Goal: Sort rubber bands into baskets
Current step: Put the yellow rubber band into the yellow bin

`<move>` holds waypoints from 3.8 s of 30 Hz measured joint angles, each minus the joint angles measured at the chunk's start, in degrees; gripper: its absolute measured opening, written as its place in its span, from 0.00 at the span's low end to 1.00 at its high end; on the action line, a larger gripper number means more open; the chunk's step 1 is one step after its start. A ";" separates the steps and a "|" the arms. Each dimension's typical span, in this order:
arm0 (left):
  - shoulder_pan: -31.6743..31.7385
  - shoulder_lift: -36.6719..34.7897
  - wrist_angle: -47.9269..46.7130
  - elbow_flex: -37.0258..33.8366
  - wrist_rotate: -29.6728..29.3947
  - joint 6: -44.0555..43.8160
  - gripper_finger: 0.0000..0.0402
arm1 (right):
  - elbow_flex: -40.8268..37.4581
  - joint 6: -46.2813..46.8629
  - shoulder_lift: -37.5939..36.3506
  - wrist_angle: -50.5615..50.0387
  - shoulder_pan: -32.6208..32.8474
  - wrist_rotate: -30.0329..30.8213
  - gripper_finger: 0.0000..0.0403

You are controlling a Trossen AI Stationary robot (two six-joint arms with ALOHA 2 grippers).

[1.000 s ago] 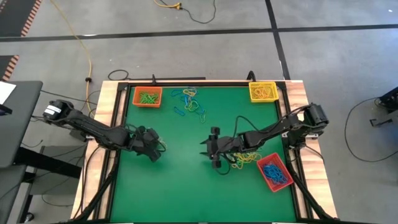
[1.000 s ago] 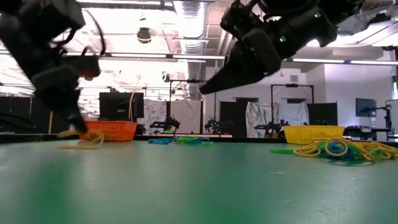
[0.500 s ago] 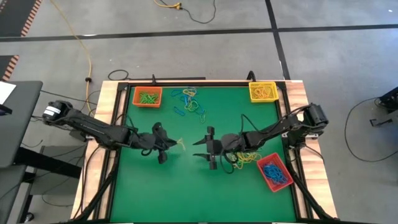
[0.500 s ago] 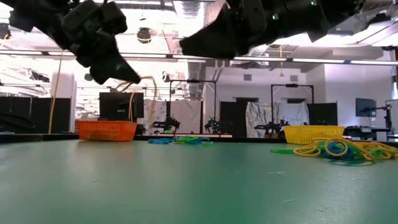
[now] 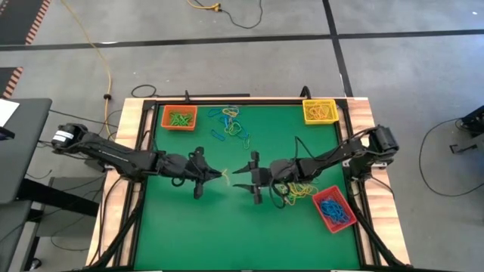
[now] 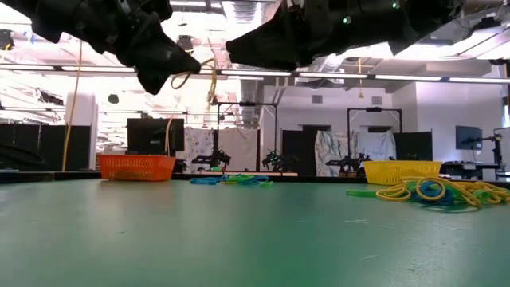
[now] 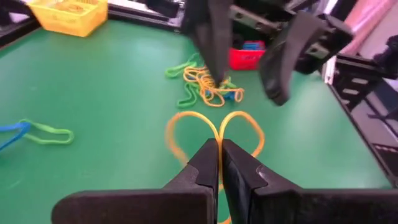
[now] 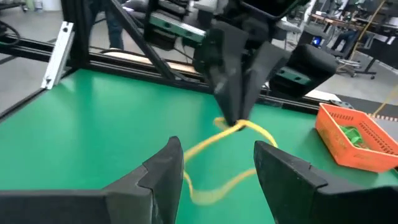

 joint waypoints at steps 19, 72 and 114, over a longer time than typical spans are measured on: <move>0.51 11.25 -3.87 7.55 2.97 3.01 0.00 | 2.25 0.04 8.83 4.50 -1.04 0.04 0.54; -4.52 11.39 -3.69 2.49 -7.13 0.90 0.51 | 2.20 0.76 -8.98 -33.11 -4.77 23.06 0.03; -7.58 32.74 31.94 0.00 -5.96 3.29 0.51 | 2.20 7.40 -14.55 -70.43 -67.84 6.03 0.04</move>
